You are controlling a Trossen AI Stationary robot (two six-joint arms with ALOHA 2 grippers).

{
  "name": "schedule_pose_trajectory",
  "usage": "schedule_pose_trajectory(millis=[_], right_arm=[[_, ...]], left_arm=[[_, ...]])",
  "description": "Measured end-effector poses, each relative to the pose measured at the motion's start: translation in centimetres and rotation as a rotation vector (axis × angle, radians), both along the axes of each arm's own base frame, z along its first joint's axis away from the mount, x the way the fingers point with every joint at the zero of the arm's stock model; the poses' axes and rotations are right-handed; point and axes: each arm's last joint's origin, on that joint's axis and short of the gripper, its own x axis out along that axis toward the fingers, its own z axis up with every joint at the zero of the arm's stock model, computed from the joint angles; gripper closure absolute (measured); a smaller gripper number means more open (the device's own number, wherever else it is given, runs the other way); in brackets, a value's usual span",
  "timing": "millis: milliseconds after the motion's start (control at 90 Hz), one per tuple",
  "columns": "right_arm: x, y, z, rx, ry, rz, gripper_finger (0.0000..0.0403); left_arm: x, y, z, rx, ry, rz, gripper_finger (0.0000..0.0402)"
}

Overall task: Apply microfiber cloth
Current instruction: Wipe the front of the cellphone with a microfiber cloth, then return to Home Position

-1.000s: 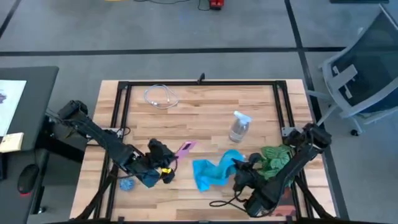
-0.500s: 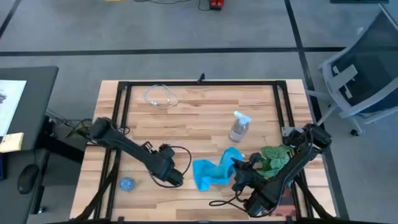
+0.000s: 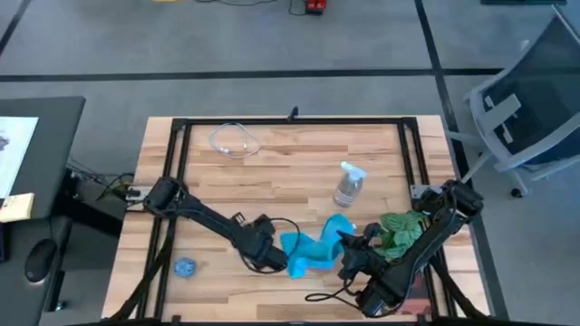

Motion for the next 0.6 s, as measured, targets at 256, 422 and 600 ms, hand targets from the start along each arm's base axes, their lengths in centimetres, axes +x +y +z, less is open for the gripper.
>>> schedule_pose_trajectory(millis=[256, 422, 600], right_arm=[[0.0, 0.0, 0.0, 0.000, 0.000, -0.001, 0.0403], [0.0, 0.0, 0.0, 0.005, -0.004, 0.000, 0.0403], [0.0, 0.0, 0.0, 0.007, -0.005, 0.000, 0.0403]], left_arm=[[1.4, -0.7, 3.4, -0.038, -0.107, -0.111, 0.0186], [-1.2, 0.9, 3.6, 0.019, 0.096, -0.061, 0.0202], [-3.0, 2.8, -0.1, 0.001, 0.281, 0.008, 0.0257]])
